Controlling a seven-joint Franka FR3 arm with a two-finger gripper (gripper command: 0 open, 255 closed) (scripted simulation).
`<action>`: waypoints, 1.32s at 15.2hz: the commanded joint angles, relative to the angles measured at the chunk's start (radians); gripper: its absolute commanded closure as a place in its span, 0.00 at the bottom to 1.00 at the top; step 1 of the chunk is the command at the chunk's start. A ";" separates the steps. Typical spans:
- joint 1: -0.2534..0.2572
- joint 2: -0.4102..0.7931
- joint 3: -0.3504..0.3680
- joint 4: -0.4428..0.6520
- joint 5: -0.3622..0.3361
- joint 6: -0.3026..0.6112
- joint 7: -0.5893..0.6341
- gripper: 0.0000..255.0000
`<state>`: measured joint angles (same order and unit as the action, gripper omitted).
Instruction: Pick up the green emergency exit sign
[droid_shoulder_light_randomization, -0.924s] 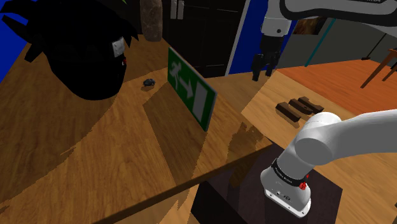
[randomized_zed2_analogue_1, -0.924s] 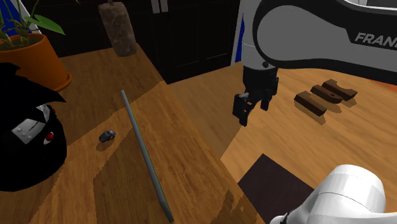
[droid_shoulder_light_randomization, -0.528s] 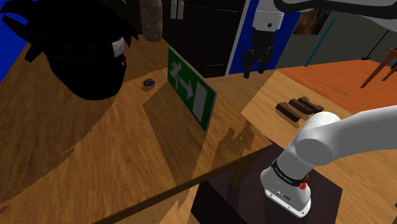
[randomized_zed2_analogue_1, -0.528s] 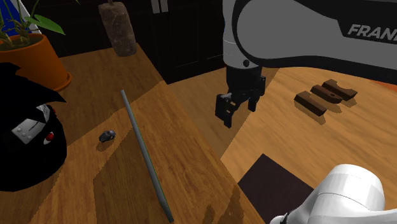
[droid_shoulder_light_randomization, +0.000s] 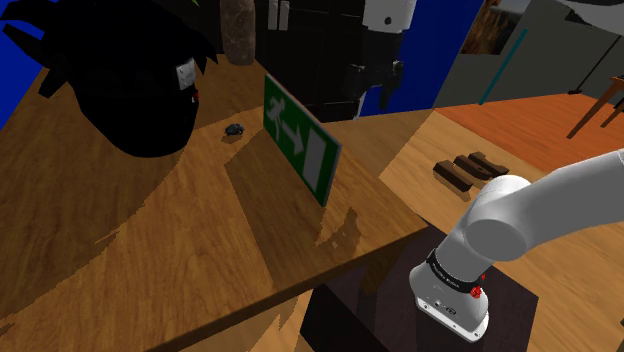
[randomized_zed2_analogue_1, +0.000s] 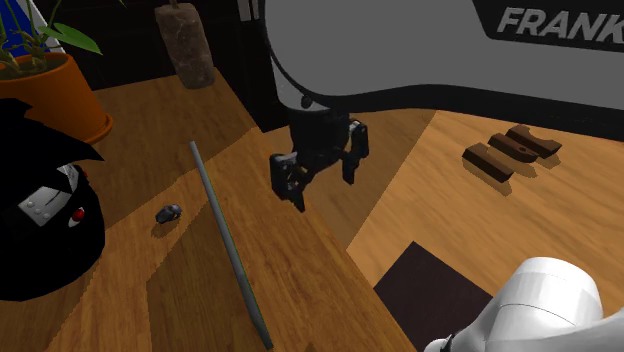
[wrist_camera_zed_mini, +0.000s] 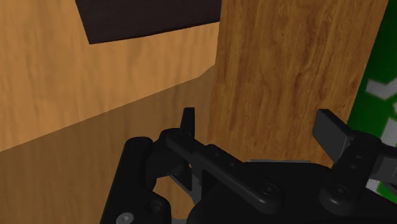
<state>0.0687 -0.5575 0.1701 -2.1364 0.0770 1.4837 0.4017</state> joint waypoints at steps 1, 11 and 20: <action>0.006 0.044 0.041 0.052 0.014 0.002 0.060 0.00; 0.027 0.339 0.231 0.405 -0.013 -0.020 0.359 0.00; 0.033 0.321 0.234 0.287 -0.006 0.082 0.361 0.00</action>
<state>0.1007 -0.2327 0.4041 -1.8381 0.0695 1.5573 0.7629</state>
